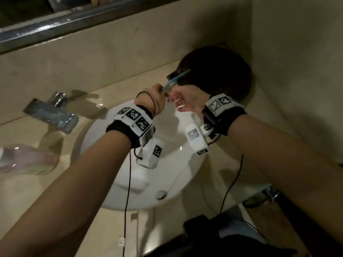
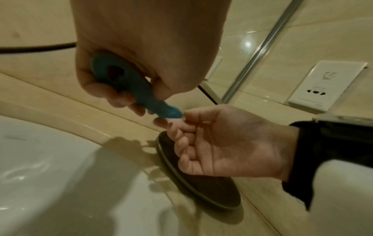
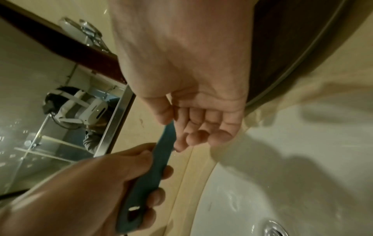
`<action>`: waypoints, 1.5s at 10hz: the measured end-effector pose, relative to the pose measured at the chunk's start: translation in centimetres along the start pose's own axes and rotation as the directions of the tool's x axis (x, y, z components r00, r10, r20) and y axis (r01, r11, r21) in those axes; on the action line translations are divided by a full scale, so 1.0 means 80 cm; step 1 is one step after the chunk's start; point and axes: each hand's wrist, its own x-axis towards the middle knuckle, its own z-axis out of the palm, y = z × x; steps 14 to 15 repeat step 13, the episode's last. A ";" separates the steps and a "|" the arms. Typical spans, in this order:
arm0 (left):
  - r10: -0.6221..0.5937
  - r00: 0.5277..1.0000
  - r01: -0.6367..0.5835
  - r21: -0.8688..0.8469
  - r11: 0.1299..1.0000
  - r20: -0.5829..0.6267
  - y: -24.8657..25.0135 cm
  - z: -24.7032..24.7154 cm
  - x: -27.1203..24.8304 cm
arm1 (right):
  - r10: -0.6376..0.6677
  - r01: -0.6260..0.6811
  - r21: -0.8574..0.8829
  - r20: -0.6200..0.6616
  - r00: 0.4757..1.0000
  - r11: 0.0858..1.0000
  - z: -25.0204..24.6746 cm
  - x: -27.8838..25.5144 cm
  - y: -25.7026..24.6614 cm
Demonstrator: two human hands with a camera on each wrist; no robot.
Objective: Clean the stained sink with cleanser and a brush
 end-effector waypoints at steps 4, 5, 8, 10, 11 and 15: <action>0.099 0.986 -0.123 -0.186 0.975 -0.136 0.071 0.035 0.083 | 0.006 0.005 0.050 -0.215 0.977 0.999 -0.067 0.034 -0.012; 0.164 0.966 -0.204 -0.197 0.959 -0.202 0.086 0.048 0.099 | -0.029 0.079 0.157 -0.301 0.953 0.984 -0.089 0.045 -0.008; 0.019 0.989 -0.056 -0.256 0.965 -0.146 0.100 0.085 0.127 | 0.083 0.005 0.239 -0.355 0.931 0.971 -0.131 0.080 -0.002; -0.207 0.978 0.197 -0.220 0.955 -0.024 0.094 0.092 0.148 | 0.176 -0.096 0.235 -0.352 0.919 0.967 -0.153 0.101 0.002; -0.264 0.965 0.257 -0.213 0.943 -0.002 0.095 0.093 0.149 | 0.224 -0.189 0.179 -0.201 0.954 0.966 -0.159 0.103 0.001; -0.240 0.970 0.217 -0.282 0.935 -0.049 0.114 0.061 0.130 | 0.172 -0.154 0.092 -0.246 0.954 0.984 -0.172 0.080 -0.009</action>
